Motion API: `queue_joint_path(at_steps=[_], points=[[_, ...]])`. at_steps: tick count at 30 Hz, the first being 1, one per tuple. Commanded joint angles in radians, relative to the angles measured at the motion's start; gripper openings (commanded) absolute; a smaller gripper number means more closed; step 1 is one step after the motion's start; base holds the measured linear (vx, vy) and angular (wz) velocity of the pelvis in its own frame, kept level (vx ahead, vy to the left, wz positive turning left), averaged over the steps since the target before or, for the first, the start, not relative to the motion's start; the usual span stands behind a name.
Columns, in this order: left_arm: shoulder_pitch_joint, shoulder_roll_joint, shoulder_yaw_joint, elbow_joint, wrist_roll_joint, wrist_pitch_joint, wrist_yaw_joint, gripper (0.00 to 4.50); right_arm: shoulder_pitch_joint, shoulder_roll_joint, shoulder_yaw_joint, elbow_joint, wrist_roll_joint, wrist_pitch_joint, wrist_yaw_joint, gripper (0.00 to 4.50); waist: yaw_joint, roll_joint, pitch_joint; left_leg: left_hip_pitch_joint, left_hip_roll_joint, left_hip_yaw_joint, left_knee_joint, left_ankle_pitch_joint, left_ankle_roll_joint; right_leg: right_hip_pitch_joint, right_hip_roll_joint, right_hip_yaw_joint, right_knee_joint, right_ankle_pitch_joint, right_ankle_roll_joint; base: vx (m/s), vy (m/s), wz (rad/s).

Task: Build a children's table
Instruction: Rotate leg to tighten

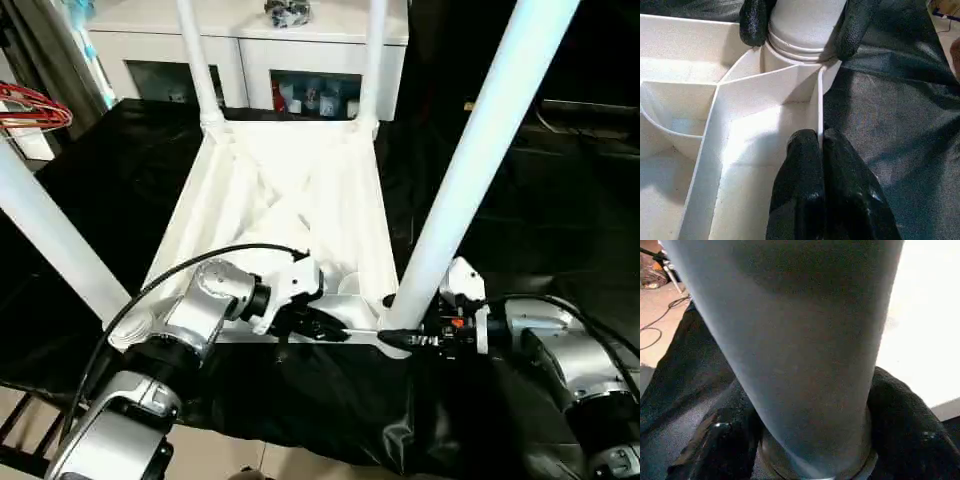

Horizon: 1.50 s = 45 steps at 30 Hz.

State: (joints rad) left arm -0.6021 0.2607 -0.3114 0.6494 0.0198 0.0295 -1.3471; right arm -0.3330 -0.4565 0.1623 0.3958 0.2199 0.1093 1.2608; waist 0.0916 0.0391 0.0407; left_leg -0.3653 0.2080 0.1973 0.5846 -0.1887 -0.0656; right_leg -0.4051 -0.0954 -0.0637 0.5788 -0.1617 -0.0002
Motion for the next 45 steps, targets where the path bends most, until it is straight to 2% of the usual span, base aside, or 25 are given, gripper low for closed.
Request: queue_joint_path(at_steps=[1, 3, 6, 8, 9, 11, 12, 14, 15, 16, 17, 18, 20, 23, 24, 28, 30, 31, 33, 35, 37, 39, 40, 42, 45], points=[[-0.010, -0.061, 0.028, -0.011, -0.026, 0.008, 0.104, 0.00, 0.023, 0.038, 0.040, 0.008, -0.008, 0.017, -0.015, 2.61, -0.002, -0.014, -0.060, 0.012, 0.027, -0.006, -0.066, -0.195, 0.080, 0.046, -0.045, 0.032, -0.057, -0.224, -0.244, 0.000, 0.000, 0.00], [-0.018, -0.080, 0.030, -0.001, -0.012, 0.019, 0.160, 0.00, 0.015, 0.063, 0.024, 0.028, -0.020, -0.009, -0.075, 2.61, -0.005, -0.014, -0.058, 0.011, 0.026, -0.007, -0.069, -0.215, 0.067, 0.046, -0.045, 0.032, -0.060, -0.252, -0.240, 0.000, 0.000, 0.00], [-0.037, -0.120, 0.035, 0.026, 0.018, 0.037, 0.270, 0.00, -0.018, 0.130, -0.010, 0.098, -0.065, -0.033, -0.261, 2.61, -0.015, -0.018, -0.053, 0.013, 0.022, -0.010, -0.073, -0.257, 0.042, 0.043, -0.047, 0.031, -0.072, -0.351, -0.206, 0.000, 0.000, 0.00], [-0.049, -0.144, 0.042, 0.037, 0.027, 0.052, 0.328, 0.00, -0.045, 0.172, -0.018, 0.151, -0.107, -0.045, -0.392, 2.61, -0.032, -0.022, -0.051, 0.012, 0.015, -0.015, -0.076, -0.284, 0.020, 0.045, -0.047, 0.026, -0.080, -0.443, -0.168, 0.000, 0.000, 0.00], [-0.055, -0.158, 0.047, 0.042, 0.030, 0.060, 0.356, 0.00, -0.060, 0.199, -0.023, 0.178, -0.125, -0.052, -0.460, 2.61, -0.036, -0.020, -0.049, 0.015, 0.015, -0.015, -0.077, -0.296, 0.019, 0.041, -0.047, 0.026, -0.085, -0.465, -0.161, 0.000, 0.000, 0.00], [-0.060, -0.171, 0.051, 0.046, 0.035, 0.068, 0.385, 0.00, -0.075, 0.227, -0.031, 0.202, -0.134, -0.052, -0.522, 2.61, -0.045, -0.024, -0.048, 0.017, 0.013, -0.015, -0.075, -0.308, 0.026, 0.036, -0.047, 0.026, -0.093, -0.519, -0.139, 0.000, 0.000, 0.00], [-0.075, -0.195, 0.056, 0.056, 0.052, 0.091, 0.454, 0.00, -0.109, 0.286, -0.053, 0.246, -0.139, -0.042, -0.642, 2.61, -0.047, -0.031, -0.048, 0.018, 0.012, -0.015, -0.074, -0.307, 0.028, 0.033, -0.047, 0.026, -0.096, -0.528, -0.134, 0.000, 0.000, 0.00], [-0.085, -0.209, 0.058, 0.065, 0.066, 0.101, 0.500, 0.00, -0.136, 0.336, -0.079, 0.275, -0.129, -0.032, -0.719, 2.61, -0.057, -0.024, -0.049, 0.012, 0.012, -0.020, -0.078, -0.297, 0.019, 0.037, -0.047, 0.023, -0.093, -0.530, -0.128, 0.000, 0.000, 0.00], [-0.088, -0.214, 0.057, 0.067, 0.071, 0.105, 0.512, 0.00, -0.147, 0.359, -0.092, 0.287, -0.124, -0.036, -0.743, 2.61, -0.058, -0.027, -0.050, 0.011, 0.012, -0.020, -0.078, -0.294, 0.021, 0.037, -0.046, 0.023, -0.093, -0.518, -0.128, 0.000, 0.000, 0.00], [-0.087, -0.214, 0.056, 0.066, 0.073, 0.104, 0.515, 0.00, -0.151, 0.369, -0.085, 0.288, -0.131, -0.053, -0.738, 2.61, -0.056, -0.026, -0.050, 0.014, 0.013, -0.018, -0.077, -0.297, 0.024, 0.033, -0.046, 0.025, -0.093, -0.499, -0.134, 0.000, 0.000, 0.00], [-0.087, -0.214, 0.056, 0.066, 0.073, 0.104, 0.515, 0.00, -0.151, 0.369, -0.085, 0.288, -0.131, -0.053, -0.738, 2.61, -0.057, -0.027, -0.051, 0.010, 0.012, -0.017, -0.077, -0.294, 0.033, 0.036, -0.045, 0.026, -0.091, -0.475, -0.141, 0.000, 0.000, 0.00], [-0.084, -0.214, 0.055, 0.063, 0.078, 0.103, 0.516, 0.00, -0.156, 0.375, -0.070, 0.291, -0.145, -0.076, -0.727, 2.95, -0.055, -0.025, -0.052, 0.011, 0.014, -0.016, -0.076, -0.289, 0.038, 0.035, -0.046, 0.027, -0.088, -0.448, -0.150, 0.000, 0.000, 0.00], [-0.079, -0.211, 0.051, 0.058, 0.076, 0.096, 0.506, 0.00, -0.162, 0.367, -0.057, 0.303, -0.170, -0.098, -0.742, 3.30, -0.054, -0.024, -0.053, 0.008, 0.014, -0.014, -0.077, -0.276, 0.043, 0.038, -0.043, 0.028, -0.083, -0.401, -0.166, 0.000, 0.000, 0.00], [-0.070, -0.201, 0.043, 0.049, 0.071, 0.075, 0.473, 0.00, -0.163, 0.350, -0.065, 0.299, -0.159, -0.097, -0.725, 3.40, -0.055, -0.023, -0.053, 0.008, 0.014, -0.013, -0.076, -0.266, 0.047, 0.041, -0.044, 0.029, -0.079, -0.370, -0.182, 0.000, 0.000, 0.00], [-0.062, -0.190, 0.039, 0.042, 0.061, 0.049, 0.432, 0.00, -0.157, 0.323, -0.073, 0.283, -0.143, -0.095, -0.674, 3.65, -0.055, -0.023, -0.053, 0.008, 0.015, -0.013, -0.076, -0.267, 0.048, 0.041, -0.044, 0.029, -0.079, -0.367, -0.184, 0.000, 0.000, 0.00], [-0.055, -0.173, 0.040, 0.031, 0.042, 0.038, 0.381, 0.00, -0.130, 0.272, -0.069, 0.239, -0.128, -0.113, -0.579, 3.96, -0.052, -0.023, -0.055, 0.010, 0.017, -0.010, -0.072, -0.257, 0.068, 0.043, -0.044, 0.031, -0.076, -0.329, -0.201, 0.000, 0.000, 0.00], [-0.050, -0.152, 0.040, 0.024, 0.024, 0.027, 0.325, 0.00, -0.100, 0.220, -0.067, 0.194, -0.100, -0.109, -0.473, 3.96, -0.044, -0.029, -0.057, 0.013, 0.017, -0.007, -0.069, -0.234, 0.084, 0.044, -0.043, 0.033, -0.073, -0.298, -0.211, 0.000, 0.000, 0.00], [-0.050, -0.152, 0.040, 0.024, 0.024, 0.027, 0.325, 0.00, -0.100, 0.220, -0.067, 0.194, -0.100, -0.109, -0.473, 3.96, -0.042, -0.029, -0.057, 0.011, 0.018, -0.007, -0.069, -0.223, 0.088, 0.046, -0.044, 0.034, -0.070, -0.286, -0.215, 0.000, 0.000, 0.00], [-0.045, -0.128, 0.040, 0.011, 0.008, 0.021, 0.269, 0.00, -0.074, 0.173, -0.063, 0.151, -0.072, -0.089, -0.359, 3.96, -0.038, -0.030, -0.059, 0.006, 0.018, -0.007, -0.068, -0.197, 0.097, 0.051, -0.043, 0.032, -0.065, -0.259, -0.220, 0.000, 0.000, 0.00], [-0.043, -0.115, 0.042, 0.007, -0.001, 0.021, 0.238, 0.00, -0.058, 0.146, -0.057, 0.124, -0.051, -0.073, -0.285, 3.96, -0.028, -0.026, -0.061, 0.006, 0.024, -0.006, -0.064, -0.164, 0.116, 0.050, -0.042, 0.031, -0.056, -0.203, -0.239, 0.000, 0.000, 0.00], [-0.035, -0.098, 0.039, -0.004, -0.018, 0.013, 0.176, 0.00, -0.042, 0.113, -0.045, 0.096, -0.028, -0.054, -0.206, 3.96, -0.023, -0.026, -0.063, 0.002, 0.023, -0.006, -0.063, -0.148, 0.121, 0.054, -0.042, 0.029, -0.051, -0.173, -0.251, 0.000, 0.000, 0.00], [-0.027, -0.074, 0.034, -0.016, -0.035, 0.012, 0.102, 0.00, -0.023, 0.072, -0.023, 0.067, -0.010, -0.030, -0.119, 3.96, -0.020, -0.023, -0.063, 0.004, 0.024, -0.005, -0.061, -0.151, 0.127, 0.051, -0.042, 0.030, -0.048, -0.154, -0.262, 0.000, 0.000, 0.00], [-0.027, -0.070, 0.033, -0.016, -0.036, 0.012, 0.093, 0.00, -0.020, 0.065, -0.019, 0.063, -0.010, -0.026, -0.107, 3.72, -0.018, -0.022, -0.062, 0.005, 0.025, -0.005, -0.062, -0.160, 0.125, 0.050, -0.042, 0.030, -0.050, -0.160, -0.263, 0.000, 0.000, 0.00], [-0.028, -0.059, 0.031, -0.014, -0.038, 0.013, 0.070, 0.00, -0.014, 0.050, -0.009, 0.054, -0.010, -0.014, -0.079, 3.64, -0.017, -0.015, -0.060, 0.007, 0.026, -0.005, -0.064, -0.179, 0.112, 0.047, -0.043, 0.030, -0.053, -0.181, -0.263, 0.000, 0.000, 0.00], [-0.029, -0.038, 0.023, -0.015, -0.046, 0.023, 0.015, 0.00, -0.005, 0.020, 0.009, 0.030, -0.014, 0.006, -0.029, 3.27, -0.010, -0.016, -0.060, 0.010, 0.027, -0.005, -0.066, -0.199, 0.091, 0.048, -0.044, 0.031, -0.056, -0.214, -0.251, 0.000, 0.000, 0.00]])
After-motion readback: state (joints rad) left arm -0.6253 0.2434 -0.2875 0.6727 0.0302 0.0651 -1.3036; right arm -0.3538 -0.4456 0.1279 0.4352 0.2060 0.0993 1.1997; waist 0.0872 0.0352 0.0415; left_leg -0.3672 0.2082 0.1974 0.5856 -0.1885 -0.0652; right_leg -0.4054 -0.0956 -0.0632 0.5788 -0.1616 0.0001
